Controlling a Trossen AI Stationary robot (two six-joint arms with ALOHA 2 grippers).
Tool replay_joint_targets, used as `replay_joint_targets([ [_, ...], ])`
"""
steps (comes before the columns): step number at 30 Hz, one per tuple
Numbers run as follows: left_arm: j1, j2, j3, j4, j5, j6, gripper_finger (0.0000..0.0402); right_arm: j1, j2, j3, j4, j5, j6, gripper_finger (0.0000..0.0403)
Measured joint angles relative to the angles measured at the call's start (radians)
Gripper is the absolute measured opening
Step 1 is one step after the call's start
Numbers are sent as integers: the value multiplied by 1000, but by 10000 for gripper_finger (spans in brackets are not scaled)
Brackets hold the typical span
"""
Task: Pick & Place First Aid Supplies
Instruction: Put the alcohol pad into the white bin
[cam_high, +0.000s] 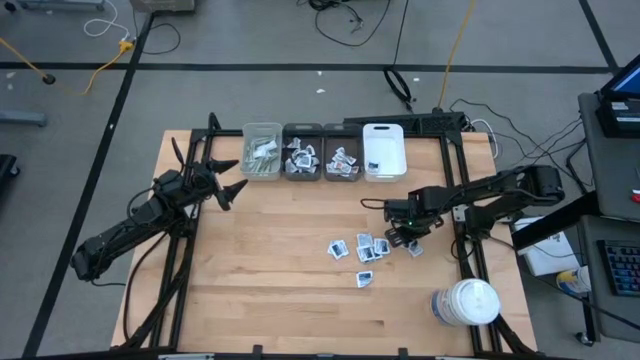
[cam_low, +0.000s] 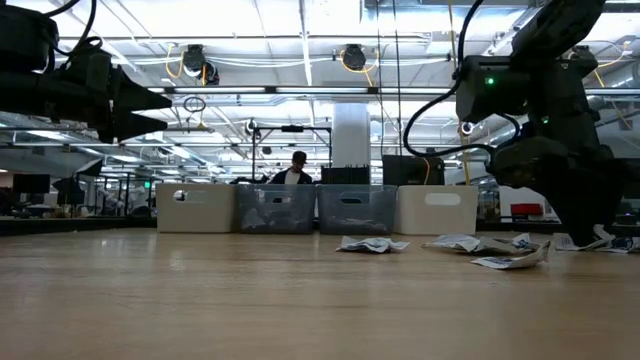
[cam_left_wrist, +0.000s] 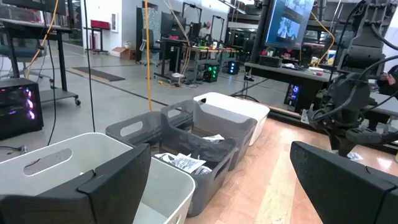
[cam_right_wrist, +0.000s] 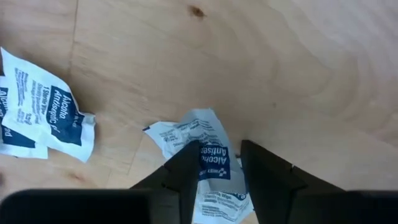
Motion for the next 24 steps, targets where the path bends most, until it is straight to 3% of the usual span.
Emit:
replay_joint_targets([
  [10, 0, 0, 0, 0, 0, 0, 392, -9, 1, 3, 7, 14, -55, 9],
  [15, 0, 0, 0, 0, 0, 0, 392, -12, 2, 67, -1, 68, -140, 3],
  [24, 0, 0, 0, 0, 0, 0, 392, -28, 2, 320, -261, 93, -419, 1],
])
